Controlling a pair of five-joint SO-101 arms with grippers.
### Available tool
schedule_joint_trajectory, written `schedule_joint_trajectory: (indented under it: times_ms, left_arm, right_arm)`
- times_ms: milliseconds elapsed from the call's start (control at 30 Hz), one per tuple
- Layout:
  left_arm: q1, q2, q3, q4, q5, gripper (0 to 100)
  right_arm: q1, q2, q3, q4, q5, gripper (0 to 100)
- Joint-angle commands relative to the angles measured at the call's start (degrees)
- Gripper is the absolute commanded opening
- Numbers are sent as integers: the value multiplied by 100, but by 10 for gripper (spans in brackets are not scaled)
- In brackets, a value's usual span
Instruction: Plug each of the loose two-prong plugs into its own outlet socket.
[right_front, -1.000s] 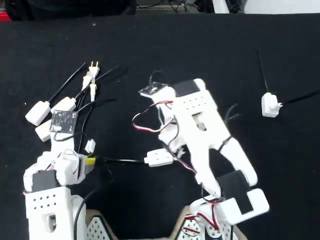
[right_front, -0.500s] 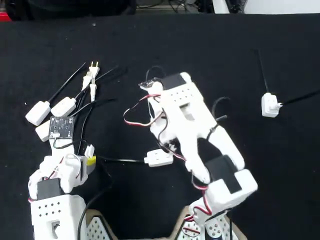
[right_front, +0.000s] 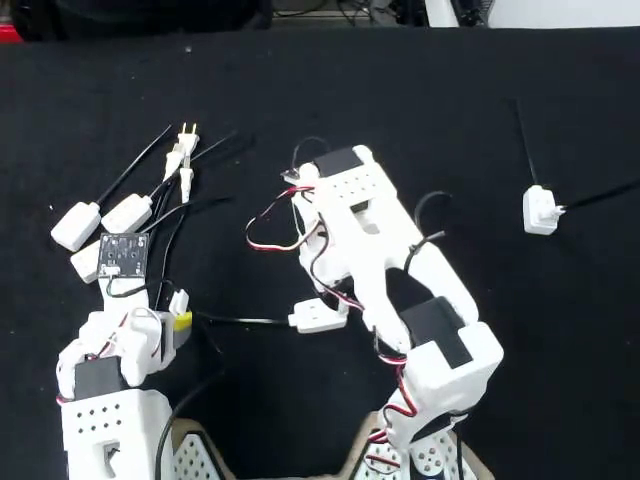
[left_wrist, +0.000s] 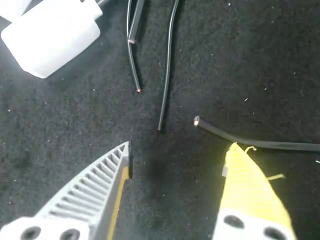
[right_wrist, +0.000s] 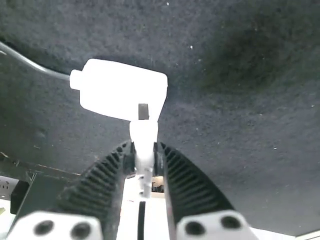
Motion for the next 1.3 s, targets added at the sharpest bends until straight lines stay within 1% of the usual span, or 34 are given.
schedule_joint_trajectory:
  times_ms: [0,200,300,433,633,900,1267]
  left_arm:
    - [-40,-105,-48,62,18,300]
    - [-40,-229,-40,97,35,300]
    - [-40,-229,-40,97,35,300]
    - [-40,-229,-40,97,35,300]
    - [-40,-229,-40,97,35,300]
    - [-40,-229,-40,88,35,300]
    - [-40,-229,-40,88,35,300]
  right_arm:
    - [-70,-22,-110,202,-53,10]
    - [-26,-22,-110,211,-70,11]
    - [185,-22,-154,220,-352,11]
    - [281,-57,-110,220,-149,11]
    - [220,145,-92,220,62,12]
    - [229,1130,-347,220,62,11]
    - [193,1270,-857,211,70,11]
